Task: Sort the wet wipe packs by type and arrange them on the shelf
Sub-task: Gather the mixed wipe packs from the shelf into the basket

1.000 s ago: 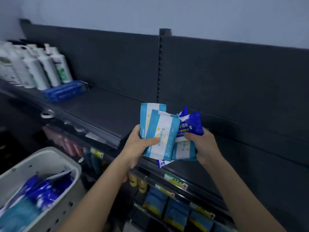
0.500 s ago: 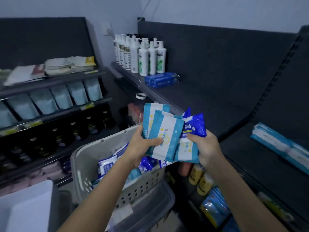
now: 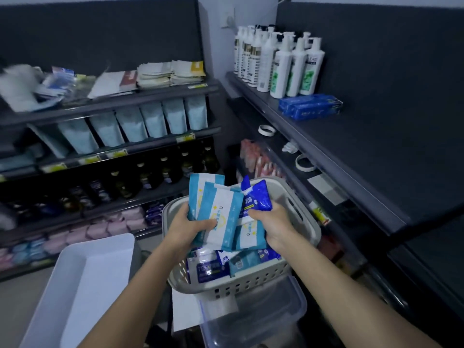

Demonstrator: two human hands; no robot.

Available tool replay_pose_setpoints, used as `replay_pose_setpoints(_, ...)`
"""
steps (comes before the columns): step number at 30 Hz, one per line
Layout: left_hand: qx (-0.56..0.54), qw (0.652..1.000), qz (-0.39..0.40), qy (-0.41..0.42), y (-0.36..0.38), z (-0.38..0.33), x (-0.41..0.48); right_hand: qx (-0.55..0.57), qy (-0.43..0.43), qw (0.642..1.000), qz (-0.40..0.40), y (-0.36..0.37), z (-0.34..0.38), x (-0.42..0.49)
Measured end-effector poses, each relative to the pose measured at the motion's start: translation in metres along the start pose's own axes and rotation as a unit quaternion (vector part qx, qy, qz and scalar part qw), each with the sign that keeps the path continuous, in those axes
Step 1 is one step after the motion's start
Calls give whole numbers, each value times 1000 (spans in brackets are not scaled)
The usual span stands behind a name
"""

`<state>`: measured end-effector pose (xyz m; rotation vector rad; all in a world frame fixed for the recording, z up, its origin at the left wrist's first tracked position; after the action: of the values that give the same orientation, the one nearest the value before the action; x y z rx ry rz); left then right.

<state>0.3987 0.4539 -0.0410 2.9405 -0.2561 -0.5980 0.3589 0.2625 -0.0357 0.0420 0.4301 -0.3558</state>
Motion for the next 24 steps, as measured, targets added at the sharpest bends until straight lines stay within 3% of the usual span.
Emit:
replay_pose_setpoints(4,86,995,-24,-37,-13,21,12,-120,0,993,-7,-2,-27,24)
replay_pose_setpoints(7,239,970,-26,-24,-14,28,16,-239,-5,971,-14,-12,-32,29)
replay_pose_setpoints(10,456,886,-54,64,-4,20,14,-331,-32,942,-48,-24,-16,17)
replay_pose_setpoints(12,542,826,-46,150,11,11,9,-358,-48,930,-63,-34,-9,11)
replay_pose_setpoints(16,523,826,60,203,56,2,2,-421,-77,899,-97,-62,-2,-9)
replay_pose_setpoints(24,543,754,215,302,163,10,-22,-422,-69,877,-218,-167,-14,-68)
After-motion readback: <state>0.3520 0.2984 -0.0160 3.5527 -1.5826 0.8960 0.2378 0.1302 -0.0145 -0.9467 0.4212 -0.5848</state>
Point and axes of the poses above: each hand's wrist, its own x-axis towards the middle knuckle, its own y-axis out of the palm, z = x × y, the point moved 2 cm from there along x, towards the middle knuckle, and after that the axes turned 8 degrees about -x, right-handed, at the moved point
